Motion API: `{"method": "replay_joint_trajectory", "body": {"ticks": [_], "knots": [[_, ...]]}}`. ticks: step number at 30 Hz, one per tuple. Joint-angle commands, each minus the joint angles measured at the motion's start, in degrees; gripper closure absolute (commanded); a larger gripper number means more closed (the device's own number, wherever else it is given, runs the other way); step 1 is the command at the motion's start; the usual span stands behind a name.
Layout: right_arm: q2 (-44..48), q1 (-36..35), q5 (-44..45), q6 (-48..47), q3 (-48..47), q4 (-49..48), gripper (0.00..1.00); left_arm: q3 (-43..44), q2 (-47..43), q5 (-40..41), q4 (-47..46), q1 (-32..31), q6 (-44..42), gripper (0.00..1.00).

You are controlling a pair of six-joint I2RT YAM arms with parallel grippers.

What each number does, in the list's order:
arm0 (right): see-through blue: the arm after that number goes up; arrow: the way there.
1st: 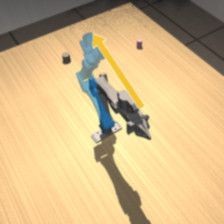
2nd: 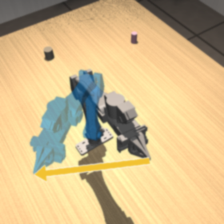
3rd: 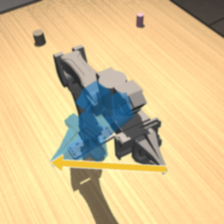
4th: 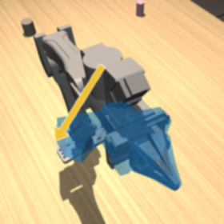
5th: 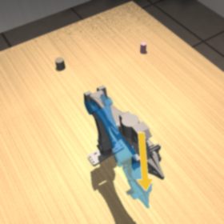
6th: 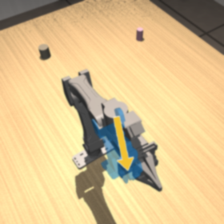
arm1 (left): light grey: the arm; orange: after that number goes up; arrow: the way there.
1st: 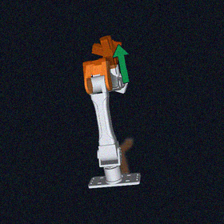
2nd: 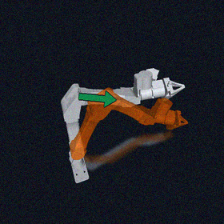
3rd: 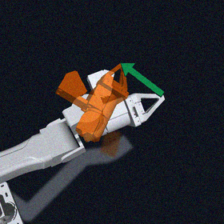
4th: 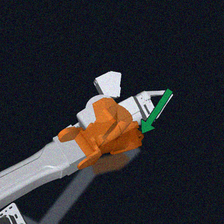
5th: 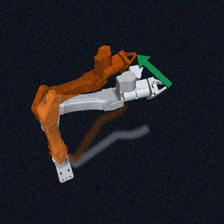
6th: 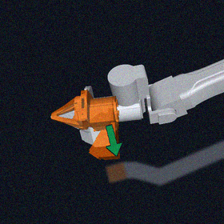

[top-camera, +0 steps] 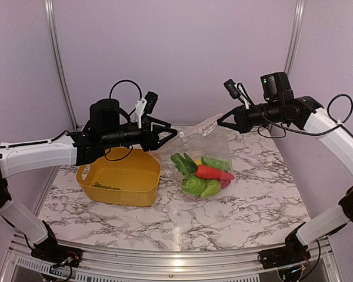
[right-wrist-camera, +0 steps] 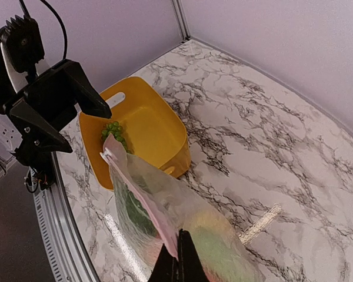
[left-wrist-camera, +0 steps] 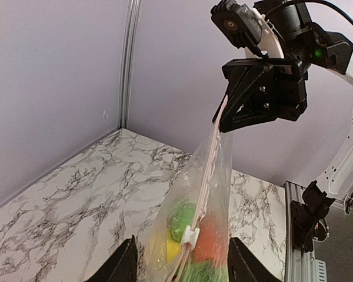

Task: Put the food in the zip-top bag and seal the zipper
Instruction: Hold the zipper from the zipper food storage bag.

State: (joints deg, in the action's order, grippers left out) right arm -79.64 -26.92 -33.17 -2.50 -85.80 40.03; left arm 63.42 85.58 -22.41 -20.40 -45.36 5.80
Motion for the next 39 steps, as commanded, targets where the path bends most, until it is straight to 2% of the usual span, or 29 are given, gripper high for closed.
{"method": "replay_joint_trajectory", "body": {"ticks": [1, 6, 16, 20, 25, 31, 39], "knots": [[0.3, 0.11, -1.9, 0.72, -1.23, -2.58, 1.0, 3.94, 4.47, -2.23, -5.01, 0.28, 3.09, 0.47], [0.7, 0.11, -1.86, 0.8, -0.57, -2.59, 1.0, 5.41, 6.41, -5.15, -5.3, 0.2, 4.02, 0.47], [0.8, 0.11, -2.14, 1.22, 0.02, -2.85, 1.0, 6.7, 7.81, -7.24, -3.33, 0.27, 1.3, 0.74], [0.8, 0.11, -2.16, 1.52, 0.02, -2.95, 1.0, 7.08, 8.39, -7.72, -2.76, 0.19, 0.5, 0.71], [0.88, 0.11, -2.19, 1.61, 0.11, -2.86, 1.0, 8.48, 9.56, -8.59, -0.62, 0.24, -1.31, 0.71], [0.97, 0.07, -1.76, 1.57, 0.02, -2.88, 1.0, 8.3, 9.44, -8.72, -0.3, 0.23, -1.45, 0.84], [1.3, 0.35, 0.47, 1.65, 0.1, -2.9, 1.0, 5.51, 7.6, -8.53, 0.1, 0.38, -1.64, 0.93]]}}
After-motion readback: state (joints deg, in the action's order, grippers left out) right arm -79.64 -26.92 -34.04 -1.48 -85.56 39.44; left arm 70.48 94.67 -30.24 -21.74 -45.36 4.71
